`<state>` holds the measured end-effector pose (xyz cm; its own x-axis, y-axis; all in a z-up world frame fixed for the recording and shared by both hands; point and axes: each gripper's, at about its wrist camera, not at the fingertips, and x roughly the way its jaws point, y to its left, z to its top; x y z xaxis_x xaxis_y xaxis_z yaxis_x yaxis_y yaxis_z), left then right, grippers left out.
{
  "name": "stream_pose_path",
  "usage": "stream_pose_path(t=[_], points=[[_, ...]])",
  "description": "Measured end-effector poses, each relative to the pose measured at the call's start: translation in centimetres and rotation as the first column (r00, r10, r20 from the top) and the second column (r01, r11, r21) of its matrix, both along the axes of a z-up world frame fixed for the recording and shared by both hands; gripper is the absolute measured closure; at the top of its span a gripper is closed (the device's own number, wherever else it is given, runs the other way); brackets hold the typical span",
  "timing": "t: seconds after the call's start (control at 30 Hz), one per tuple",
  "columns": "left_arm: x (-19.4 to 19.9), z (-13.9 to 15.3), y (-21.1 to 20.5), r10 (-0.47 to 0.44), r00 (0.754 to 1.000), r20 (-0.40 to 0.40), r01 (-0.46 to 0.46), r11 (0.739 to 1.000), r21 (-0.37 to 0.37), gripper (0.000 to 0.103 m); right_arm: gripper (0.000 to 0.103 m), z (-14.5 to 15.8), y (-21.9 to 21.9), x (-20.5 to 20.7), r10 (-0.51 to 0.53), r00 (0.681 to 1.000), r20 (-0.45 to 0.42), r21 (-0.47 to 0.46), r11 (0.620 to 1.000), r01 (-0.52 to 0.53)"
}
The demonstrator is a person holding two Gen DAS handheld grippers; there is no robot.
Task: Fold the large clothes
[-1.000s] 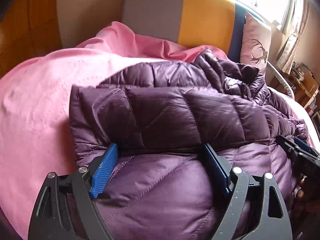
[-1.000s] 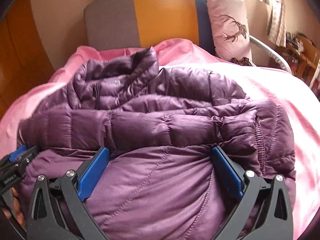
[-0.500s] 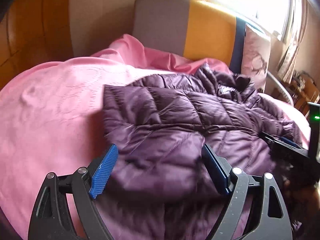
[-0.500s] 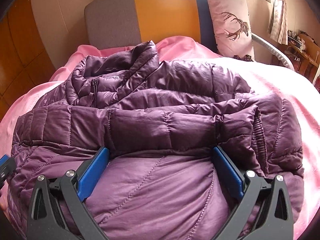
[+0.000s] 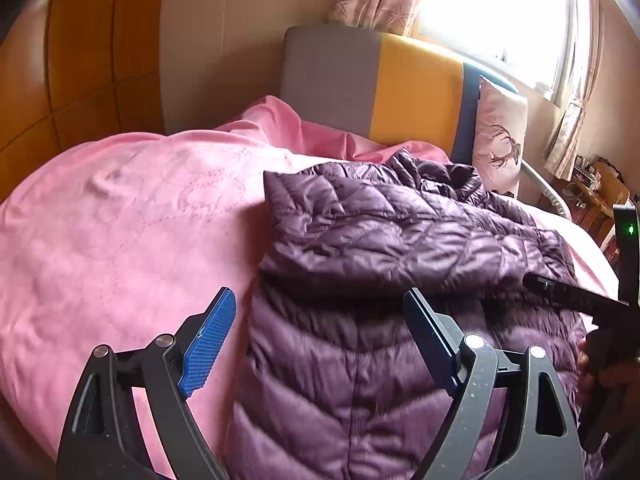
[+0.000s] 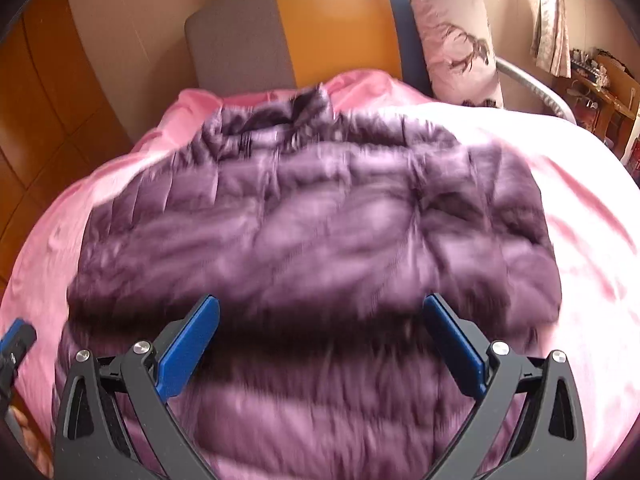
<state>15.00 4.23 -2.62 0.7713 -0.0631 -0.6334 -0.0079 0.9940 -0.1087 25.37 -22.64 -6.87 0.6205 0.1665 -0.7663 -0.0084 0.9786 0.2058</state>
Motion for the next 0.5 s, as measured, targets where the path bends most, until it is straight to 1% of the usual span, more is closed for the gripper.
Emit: stream_pose_path(t=[0.1,0.23,0.5], points=[[-1.2,-0.4,0.2,0.002,1.0,-0.005,-0.002,1.0,-0.002,0.019,0.002,-0.9,0.2,-2.2,0.026,0.999,-0.029,-0.017,1.0,-0.026],[-2.9,-0.8,0.6,0.002,1.0,-0.01,-0.002,1.0,-0.004,0.019,0.002,-2.0,0.5,-4.8,0.043,0.998,-0.04,-0.046,0.998,-0.045],[-5.2,-2.5,1.1,-0.006,0.999,-0.053,0.006,1.0,-0.001,0.019,0.002,-3.0,0.0,-8.9,0.018,1.0,-0.024,-0.022,1.0,-0.018]])
